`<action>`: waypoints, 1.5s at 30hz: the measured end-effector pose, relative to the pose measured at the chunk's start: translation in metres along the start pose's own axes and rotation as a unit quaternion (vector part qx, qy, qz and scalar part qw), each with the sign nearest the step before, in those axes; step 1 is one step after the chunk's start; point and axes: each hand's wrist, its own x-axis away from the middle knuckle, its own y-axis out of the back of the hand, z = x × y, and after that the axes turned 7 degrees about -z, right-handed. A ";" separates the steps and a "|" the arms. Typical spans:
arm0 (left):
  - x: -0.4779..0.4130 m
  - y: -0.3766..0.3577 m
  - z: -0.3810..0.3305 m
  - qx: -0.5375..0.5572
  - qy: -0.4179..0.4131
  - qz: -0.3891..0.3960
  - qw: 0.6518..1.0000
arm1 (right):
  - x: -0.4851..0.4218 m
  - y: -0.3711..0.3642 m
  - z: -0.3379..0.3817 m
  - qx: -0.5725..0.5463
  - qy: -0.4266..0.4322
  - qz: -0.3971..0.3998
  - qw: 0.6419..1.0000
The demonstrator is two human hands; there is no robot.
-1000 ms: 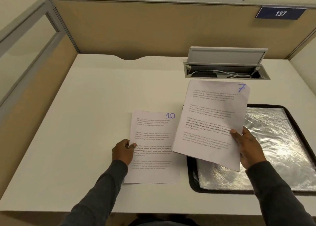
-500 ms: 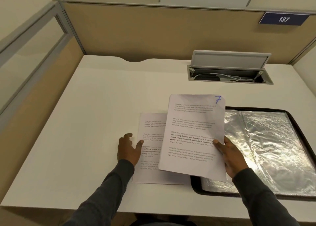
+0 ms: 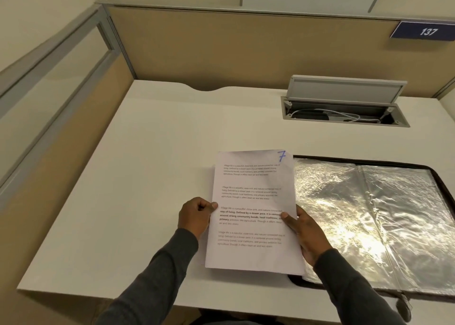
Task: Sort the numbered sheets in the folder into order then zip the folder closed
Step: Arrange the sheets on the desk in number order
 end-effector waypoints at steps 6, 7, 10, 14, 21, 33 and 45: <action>-0.014 0.024 0.016 -0.029 0.001 -0.016 0.999 | -0.004 -0.020 -0.006 0.016 0.000 0.022 1.000; -0.017 0.029 0.019 -0.030 0.003 -0.024 0.999 | -0.005 -0.024 -0.007 0.020 0.003 0.027 0.999; -0.027 0.050 0.022 -0.037 0.006 -0.059 0.998 | -0.009 -0.035 -0.009 0.044 0.006 0.028 0.999; -0.048 0.089 0.030 -0.041 0.016 -0.109 0.993 | -0.015 -0.046 -0.013 0.046 -0.003 0.018 0.999; -0.087 0.155 0.053 -0.192 0.008 -0.157 0.969 | -0.021 -0.053 -0.012 0.051 0.001 0.004 0.999; -0.120 0.203 0.063 -0.302 0.023 -0.196 0.933 | -0.029 -0.046 -0.015 0.051 -0.013 -0.023 0.998; -0.058 0.100 0.023 -0.120 -0.056 -0.048 0.990 | -0.023 -0.065 -0.020 0.019 -0.032 0.003 0.999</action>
